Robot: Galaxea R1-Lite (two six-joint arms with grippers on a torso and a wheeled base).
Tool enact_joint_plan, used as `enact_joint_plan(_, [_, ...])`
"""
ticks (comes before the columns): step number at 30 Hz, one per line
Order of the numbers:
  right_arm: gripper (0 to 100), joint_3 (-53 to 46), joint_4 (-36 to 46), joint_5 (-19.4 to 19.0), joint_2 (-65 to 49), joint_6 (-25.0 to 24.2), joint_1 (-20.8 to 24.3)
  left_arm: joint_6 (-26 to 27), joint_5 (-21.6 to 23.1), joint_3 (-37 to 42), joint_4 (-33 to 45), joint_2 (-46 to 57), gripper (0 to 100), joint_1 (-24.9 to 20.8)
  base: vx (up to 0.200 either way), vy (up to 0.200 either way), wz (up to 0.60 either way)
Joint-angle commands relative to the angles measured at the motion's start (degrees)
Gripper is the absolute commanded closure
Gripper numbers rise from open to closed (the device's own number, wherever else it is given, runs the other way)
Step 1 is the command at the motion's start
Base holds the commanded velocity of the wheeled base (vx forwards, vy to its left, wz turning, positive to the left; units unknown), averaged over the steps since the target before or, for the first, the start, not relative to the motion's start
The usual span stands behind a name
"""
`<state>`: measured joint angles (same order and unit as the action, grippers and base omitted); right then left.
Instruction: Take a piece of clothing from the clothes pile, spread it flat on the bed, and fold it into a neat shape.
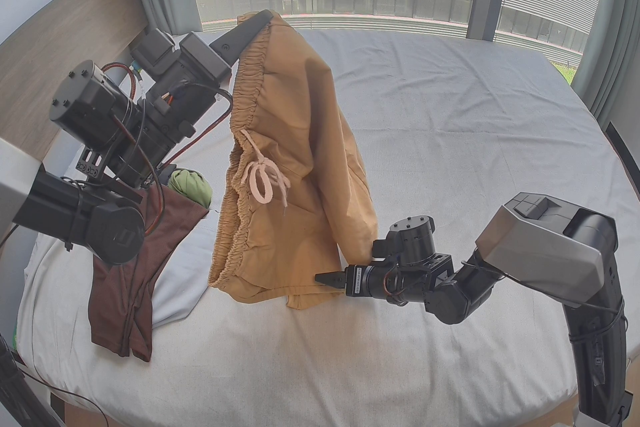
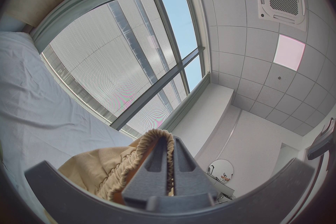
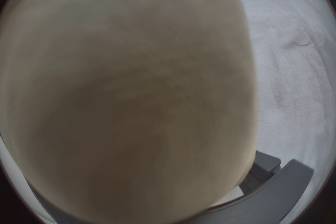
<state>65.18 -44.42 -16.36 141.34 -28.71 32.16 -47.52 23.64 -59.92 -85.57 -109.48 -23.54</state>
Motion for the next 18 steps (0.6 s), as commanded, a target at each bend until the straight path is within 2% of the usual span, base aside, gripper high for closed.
enact_joint_plan(1, [0,2.7,0.9,0.0,1.9,-0.7,0.3,0.0,-0.1,0.2,-0.1,0.2,100,0.1,0.000,0.000,0.00])
enact_joint_plan(9, [0,3.5,0.2,-0.1,3.2,-2.6,0.4,0.0,-0.4,0.2,-0.2,0.8,100,0.1,0.000,0.000,0.00])
enact_joint_plan(10, [100,3.5,0.1,-0.1,3.2,-3.0,0.5,0.0,-0.4,0.2,-0.2,0.8,100,0.0,0.000,0.000,0.00])
enact_joint_plan(18, [100,3.4,-2.8,-0.3,4.0,-4.4,0.7,0.0,-0.7,1.6,-1.2,0.7,100,-0.2,0.000,0.000,0.00])
